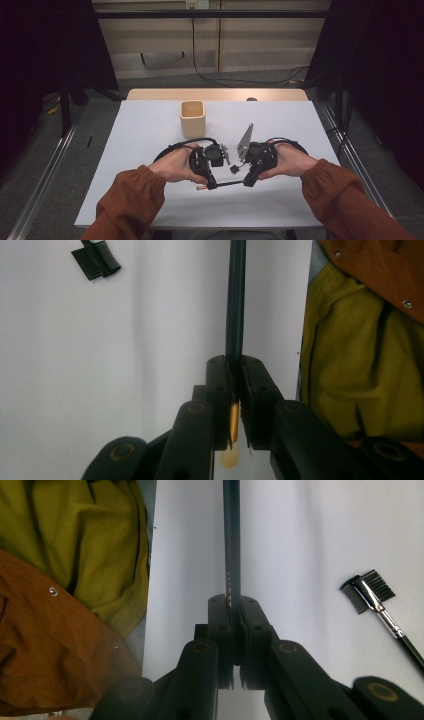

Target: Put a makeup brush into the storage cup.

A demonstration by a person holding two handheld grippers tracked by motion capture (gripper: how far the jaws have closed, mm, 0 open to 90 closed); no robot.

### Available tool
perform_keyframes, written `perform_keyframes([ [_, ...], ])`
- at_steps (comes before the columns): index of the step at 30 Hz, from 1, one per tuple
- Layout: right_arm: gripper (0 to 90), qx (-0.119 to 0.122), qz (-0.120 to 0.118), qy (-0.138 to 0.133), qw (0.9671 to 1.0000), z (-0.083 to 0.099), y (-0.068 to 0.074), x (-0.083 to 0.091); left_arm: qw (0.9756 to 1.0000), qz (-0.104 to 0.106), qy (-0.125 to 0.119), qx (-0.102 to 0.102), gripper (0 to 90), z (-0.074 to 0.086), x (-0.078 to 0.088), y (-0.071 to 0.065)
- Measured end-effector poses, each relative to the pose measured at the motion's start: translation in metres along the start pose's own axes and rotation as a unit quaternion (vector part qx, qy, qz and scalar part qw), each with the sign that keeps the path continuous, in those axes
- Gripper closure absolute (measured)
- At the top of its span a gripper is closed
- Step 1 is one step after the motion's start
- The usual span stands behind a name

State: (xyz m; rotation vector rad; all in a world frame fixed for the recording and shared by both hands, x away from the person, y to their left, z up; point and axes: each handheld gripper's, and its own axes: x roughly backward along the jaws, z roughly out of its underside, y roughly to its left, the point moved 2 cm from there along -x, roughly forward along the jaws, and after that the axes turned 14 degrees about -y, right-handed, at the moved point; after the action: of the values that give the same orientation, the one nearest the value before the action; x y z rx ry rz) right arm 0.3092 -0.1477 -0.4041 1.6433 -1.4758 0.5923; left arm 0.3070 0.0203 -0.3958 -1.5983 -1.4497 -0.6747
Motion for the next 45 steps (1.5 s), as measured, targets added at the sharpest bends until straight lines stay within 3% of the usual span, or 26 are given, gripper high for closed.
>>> perform_keyframes([
  [2,86.0,0.003,0.003,0.000,1.0000,0.000,0.000,0.000,1.0000,0.007,0.002,-0.005,82.9,0.000,0.001,0.002],
  [8,86.0,-0.004,0.004,0.002,1.0000,0.002,0.000,0.001,0.9998,-0.002,-0.018,0.001,80.4,0.003,0.001,0.003],
  [10,86.0,0.004,0.008,-0.006,0.9999,0.002,-0.002,0.001,0.9997,0.001,-0.024,0.002,77.6,0.004,0.002,0.004],
  [11,86.0,0.002,0.008,-0.007,0.9999,0.002,-0.002,0.001,0.9994,-0.008,-0.033,0.004,76.0,0.005,0.002,0.004],
  [14,86.0,0.000,0.014,-0.011,0.9998,0.002,-0.002,0.004,0.9991,-0.014,-0.041,0.005,66.9,0.007,0.005,0.006],
  [22,86.1,-0.003,0.023,-0.022,0.9995,0.004,-0.003,0.007,0.9957,-0.042,-0.077,0.030,31.6,0.012,0.004,0.011],
  [24,86.0,-0.007,0.022,-0.020,0.9995,0.004,-0.003,0.007,0.9957,-0.046,-0.077,0.024,24.2,0.012,0.005,0.013],
  [31,86.0,-0.009,0.027,-0.029,0.9992,0.007,-0.005,0.009,0.9907,-0.062,-0.117,0.032,8.1,0.014,0.009,0.016],
  [32,86.0,-0.019,0.027,-0.027,0.9991,0.008,-0.004,0.010,0.9901,-0.063,-0.121,0.034,7.1,0.016,0.010,0.017],
  [39,86.0,-0.023,0.029,-0.037,0.9986,0.013,-0.005,0.011,0.9887,-0.063,-0.133,0.028,5.4,0.026,0.010,0.019],
  [42,86.0,-0.030,0.030,-0.040,0.9983,0.015,-0.006,0.010,0.9856,-0.072,-0.149,0.033,5.4,0.029,0.013,0.020],
  [45,86.0,-0.032,0.034,-0.045,0.9979,0.017,-0.006,0.011,0.9808,-0.079,-0.173,0.043,5.2,0.033,0.017,0.020],
])
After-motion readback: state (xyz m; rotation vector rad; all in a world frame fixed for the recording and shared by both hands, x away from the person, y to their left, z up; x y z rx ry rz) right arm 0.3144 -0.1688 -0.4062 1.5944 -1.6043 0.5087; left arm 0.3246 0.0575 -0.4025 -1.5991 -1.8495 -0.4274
